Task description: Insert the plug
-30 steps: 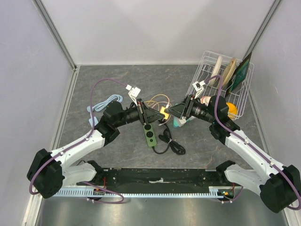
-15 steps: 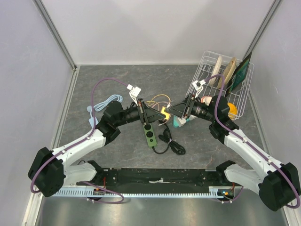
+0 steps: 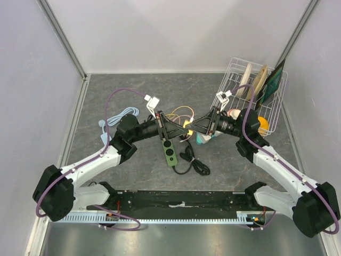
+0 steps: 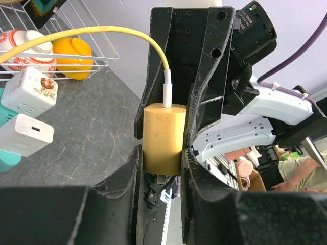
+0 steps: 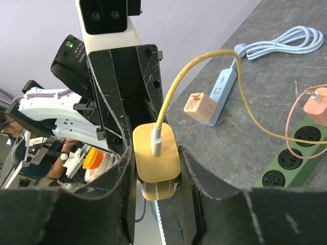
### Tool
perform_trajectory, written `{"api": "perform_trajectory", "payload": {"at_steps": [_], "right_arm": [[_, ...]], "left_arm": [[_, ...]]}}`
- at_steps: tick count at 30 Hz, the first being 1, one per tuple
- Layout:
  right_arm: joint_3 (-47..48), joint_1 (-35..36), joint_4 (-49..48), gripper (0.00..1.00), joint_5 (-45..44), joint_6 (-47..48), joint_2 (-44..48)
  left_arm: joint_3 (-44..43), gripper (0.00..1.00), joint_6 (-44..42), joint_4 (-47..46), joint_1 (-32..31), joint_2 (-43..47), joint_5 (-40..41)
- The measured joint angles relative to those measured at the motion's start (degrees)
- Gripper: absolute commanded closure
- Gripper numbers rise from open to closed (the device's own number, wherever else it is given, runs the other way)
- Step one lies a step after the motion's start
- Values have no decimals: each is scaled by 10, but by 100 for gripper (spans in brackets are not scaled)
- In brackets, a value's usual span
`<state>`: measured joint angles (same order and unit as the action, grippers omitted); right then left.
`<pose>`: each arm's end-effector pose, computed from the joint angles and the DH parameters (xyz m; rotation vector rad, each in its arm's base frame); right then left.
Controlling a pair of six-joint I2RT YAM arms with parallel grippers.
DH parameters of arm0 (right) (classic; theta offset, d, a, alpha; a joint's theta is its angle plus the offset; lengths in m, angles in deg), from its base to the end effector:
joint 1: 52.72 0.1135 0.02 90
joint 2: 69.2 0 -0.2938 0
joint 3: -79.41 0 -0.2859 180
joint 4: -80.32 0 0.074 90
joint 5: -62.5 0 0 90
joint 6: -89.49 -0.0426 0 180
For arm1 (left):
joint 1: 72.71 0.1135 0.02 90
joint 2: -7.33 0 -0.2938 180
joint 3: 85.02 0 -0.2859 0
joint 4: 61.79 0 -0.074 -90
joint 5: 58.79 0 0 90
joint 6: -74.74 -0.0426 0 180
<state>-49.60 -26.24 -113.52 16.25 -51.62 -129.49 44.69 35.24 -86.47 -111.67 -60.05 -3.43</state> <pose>0.2205 0.1427 0.3308 -0.3410 1.7258 1.5991 0.2090 -0.2001 0.3151 0.4091 1.6613 -1.6526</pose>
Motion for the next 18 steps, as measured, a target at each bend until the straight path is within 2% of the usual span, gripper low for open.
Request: {"api": "perform_trajectory", "payload": {"at_steps": [2,3,5,6,9,14,18], "right_arm": [[1,0,8,100,1,8,1],[5,-1,20,100,1,14,1],[14,-4,46,100,2,32,1],[26,-6,72,100,-1,47,1],[77,-28,127,100,-7,91,-5],[200,-83,204,100,-43,164,-46],[373,-103,327,100,-196,276,-108]], "left_arm": [[0,66,0,6,0,0,0],[-1,53,-2,13,0,1,2],[-4,40,-13,33,0,4,7],[-7,28,-22,58,0,9,20],[-13,12,-54,132,3,30,60],[-37,12,-104,256,7,71,150],[-60,12,-138,339,7,108,228]]}}
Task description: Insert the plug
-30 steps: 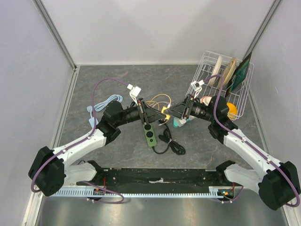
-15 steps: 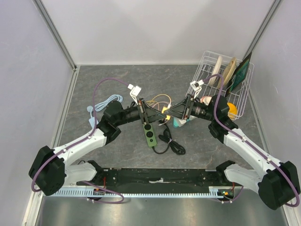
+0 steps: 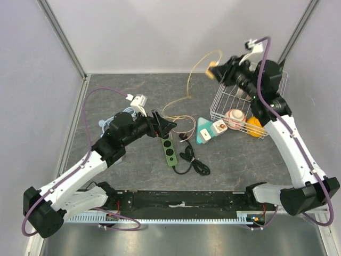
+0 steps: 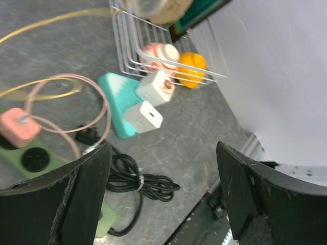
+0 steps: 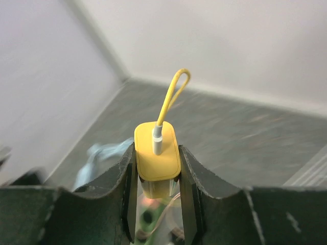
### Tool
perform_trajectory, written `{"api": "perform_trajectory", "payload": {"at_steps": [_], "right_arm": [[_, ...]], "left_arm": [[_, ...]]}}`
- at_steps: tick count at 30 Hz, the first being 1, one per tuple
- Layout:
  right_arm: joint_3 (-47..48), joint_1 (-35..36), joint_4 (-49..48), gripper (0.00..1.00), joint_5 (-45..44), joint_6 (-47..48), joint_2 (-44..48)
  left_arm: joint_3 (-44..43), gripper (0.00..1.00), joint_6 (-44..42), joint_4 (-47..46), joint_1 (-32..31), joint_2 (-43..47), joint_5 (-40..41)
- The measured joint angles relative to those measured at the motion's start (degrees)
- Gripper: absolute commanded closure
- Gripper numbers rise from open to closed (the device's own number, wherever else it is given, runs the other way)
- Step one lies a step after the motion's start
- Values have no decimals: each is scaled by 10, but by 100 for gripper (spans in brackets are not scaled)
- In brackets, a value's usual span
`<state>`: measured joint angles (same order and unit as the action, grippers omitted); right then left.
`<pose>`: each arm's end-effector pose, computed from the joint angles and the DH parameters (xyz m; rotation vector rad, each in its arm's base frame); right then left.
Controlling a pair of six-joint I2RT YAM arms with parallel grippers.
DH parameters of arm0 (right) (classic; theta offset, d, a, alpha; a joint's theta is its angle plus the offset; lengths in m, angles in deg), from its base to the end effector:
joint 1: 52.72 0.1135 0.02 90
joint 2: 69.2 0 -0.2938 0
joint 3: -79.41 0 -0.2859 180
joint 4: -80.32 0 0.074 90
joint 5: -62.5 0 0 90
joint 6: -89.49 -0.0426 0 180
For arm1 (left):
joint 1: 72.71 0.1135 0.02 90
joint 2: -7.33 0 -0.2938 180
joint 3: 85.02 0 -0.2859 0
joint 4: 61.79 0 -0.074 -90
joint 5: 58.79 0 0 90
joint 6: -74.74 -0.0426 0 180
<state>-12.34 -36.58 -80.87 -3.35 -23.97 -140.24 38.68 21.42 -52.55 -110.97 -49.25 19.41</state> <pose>0.2934 0.1030 0.4728 -0.2346 1.6498 0.8658 0.1973 -0.1667 0.3382 0.1890 1.8647 -1.1144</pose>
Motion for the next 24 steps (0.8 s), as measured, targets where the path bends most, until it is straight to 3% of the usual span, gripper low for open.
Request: {"api": "perform_trajectory", "payload": {"at_steps": [5,8,16,21,24], "right_arm": [[111,0,37,100,-271,92,-9],[104,-1,35,100,-348,115,16],[-107,104,38,100,-367,106,73],[-265,228,44,100,-379,46,76],[-335,325,22,100,-431,3,89]], "left_arm": [[-12,12,-28,70,0,38,81],[-12,13,-33,102,0,47,119],[20,24,-22,155,0,58,169],[80,28,31,165,0,74,172],[116,29,68,164,0,85,168]]}}
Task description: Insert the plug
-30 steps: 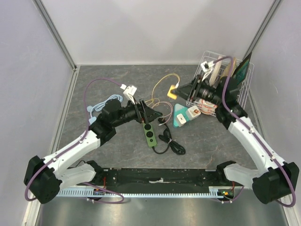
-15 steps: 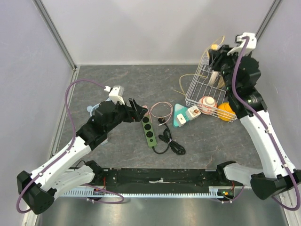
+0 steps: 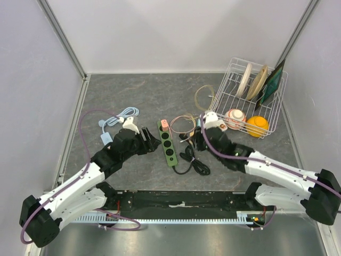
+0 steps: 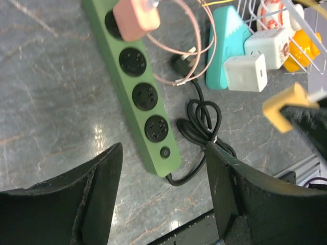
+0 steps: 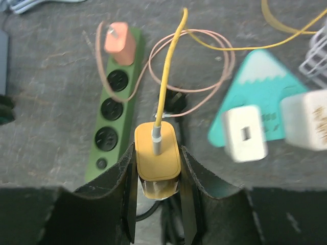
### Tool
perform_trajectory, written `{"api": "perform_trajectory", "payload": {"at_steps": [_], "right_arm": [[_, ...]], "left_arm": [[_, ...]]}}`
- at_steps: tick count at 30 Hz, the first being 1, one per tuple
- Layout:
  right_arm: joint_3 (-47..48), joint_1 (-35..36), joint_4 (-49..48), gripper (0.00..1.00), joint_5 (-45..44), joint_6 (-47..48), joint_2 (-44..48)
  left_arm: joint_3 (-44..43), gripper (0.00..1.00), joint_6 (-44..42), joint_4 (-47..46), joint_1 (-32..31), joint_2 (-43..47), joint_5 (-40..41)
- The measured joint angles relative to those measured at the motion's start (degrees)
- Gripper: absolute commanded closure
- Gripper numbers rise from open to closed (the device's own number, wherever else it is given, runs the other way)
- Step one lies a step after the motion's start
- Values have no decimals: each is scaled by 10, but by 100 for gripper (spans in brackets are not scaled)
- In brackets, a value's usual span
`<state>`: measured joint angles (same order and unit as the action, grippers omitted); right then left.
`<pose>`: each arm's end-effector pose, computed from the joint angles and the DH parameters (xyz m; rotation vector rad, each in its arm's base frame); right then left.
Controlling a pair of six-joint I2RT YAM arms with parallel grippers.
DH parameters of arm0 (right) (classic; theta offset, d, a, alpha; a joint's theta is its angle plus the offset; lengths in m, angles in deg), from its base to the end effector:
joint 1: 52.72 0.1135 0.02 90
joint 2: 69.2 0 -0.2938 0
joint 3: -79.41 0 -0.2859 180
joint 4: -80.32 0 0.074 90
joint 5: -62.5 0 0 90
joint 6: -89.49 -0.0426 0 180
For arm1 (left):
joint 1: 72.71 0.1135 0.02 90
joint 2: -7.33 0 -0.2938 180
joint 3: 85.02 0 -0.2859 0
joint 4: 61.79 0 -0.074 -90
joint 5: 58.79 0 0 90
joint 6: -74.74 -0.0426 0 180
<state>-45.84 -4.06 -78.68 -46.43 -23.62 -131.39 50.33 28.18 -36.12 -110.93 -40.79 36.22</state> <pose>0.1867 0.1913 0.2819 -0.2556 2.0511 0.4403 0.1680 -0.1276 0.2582 -0.1546 2.1668 -0.7621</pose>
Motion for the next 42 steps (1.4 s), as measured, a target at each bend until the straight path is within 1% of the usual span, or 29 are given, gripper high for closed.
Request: {"api": "perform_trajectory", "payload": {"at_steps": [3,7,11,17,20,29,38,42], "right_arm": [[-40,87,-35,100,-68,-39,6],[-59,182,-93,100,-180,-78,-13],[-56,234,-140,100,-265,-109,-81],[-28,290,-161,100,-359,-134,-192],[-25,303,-190,100,-381,-136,-216],[-2,302,-269,100,-420,-114,-288],[6,264,-325,100,-407,-94,-328],[7,257,-340,100,-391,-90,-349]], "left_arm": [[28,29,37,-1,0,11,-6],[45,29,69,-3,0,27,-6],[51,29,88,-3,0,39,-6],[62,30,109,1,0,62,9],[71,30,116,2,0,74,11],[74,31,123,7,0,82,18],[76,32,123,4,0,73,20],[82,34,125,-13,0,42,19]]}}
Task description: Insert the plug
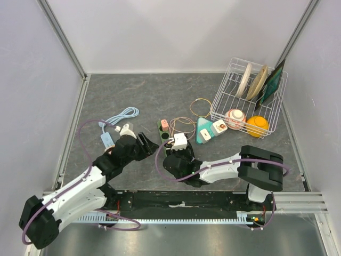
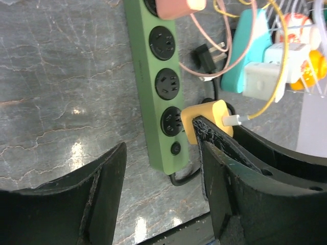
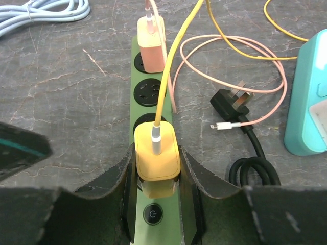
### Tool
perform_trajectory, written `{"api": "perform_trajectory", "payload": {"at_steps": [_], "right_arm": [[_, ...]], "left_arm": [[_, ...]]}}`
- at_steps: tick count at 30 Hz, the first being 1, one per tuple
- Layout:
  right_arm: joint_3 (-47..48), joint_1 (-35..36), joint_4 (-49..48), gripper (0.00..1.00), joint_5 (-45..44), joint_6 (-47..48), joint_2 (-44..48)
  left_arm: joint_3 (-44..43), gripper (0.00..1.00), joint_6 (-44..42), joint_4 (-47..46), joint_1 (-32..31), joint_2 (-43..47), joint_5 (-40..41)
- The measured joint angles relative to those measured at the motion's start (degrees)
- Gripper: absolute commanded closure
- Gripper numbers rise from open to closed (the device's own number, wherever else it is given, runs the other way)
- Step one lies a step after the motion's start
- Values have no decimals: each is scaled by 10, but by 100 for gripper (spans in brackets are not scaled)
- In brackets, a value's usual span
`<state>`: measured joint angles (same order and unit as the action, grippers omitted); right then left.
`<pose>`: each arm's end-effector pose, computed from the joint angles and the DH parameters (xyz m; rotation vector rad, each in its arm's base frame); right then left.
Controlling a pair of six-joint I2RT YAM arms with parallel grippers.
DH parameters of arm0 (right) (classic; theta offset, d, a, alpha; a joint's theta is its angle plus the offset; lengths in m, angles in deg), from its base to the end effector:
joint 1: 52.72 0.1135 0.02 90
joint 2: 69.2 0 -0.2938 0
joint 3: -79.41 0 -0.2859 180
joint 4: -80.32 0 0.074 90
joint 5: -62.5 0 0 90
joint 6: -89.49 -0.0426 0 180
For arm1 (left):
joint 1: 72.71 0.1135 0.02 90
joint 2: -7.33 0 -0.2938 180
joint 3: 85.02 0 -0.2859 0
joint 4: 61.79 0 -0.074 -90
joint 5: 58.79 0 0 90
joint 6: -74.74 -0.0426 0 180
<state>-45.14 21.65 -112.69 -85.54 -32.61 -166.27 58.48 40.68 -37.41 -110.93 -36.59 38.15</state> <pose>0.1304 0.3318 0.1689 -0.0930 1.8319 0.2500 0.1530 -0.1139 0.2191 -0.4194 2.2001 -0.8199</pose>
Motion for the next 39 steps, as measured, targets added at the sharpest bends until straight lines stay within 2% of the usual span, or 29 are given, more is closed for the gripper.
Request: {"api": "perform_trajectory", "payload": {"at_steps": [5,19,28,39], "right_arm": [[0,-10,-23,100,18,9,-15],[23,-66,-86,100,56,52,-49],[31,-71,-104,100,67,58,-70],[32,-75,-111,100,54,47,-78]], "left_arm": [[10,41,10,-41,0,-75,-11],[31,48,40,-170,0,-232,-57],[30,51,41,-197,0,-270,-69],[30,51,43,-202,0,-274,-75]]}}
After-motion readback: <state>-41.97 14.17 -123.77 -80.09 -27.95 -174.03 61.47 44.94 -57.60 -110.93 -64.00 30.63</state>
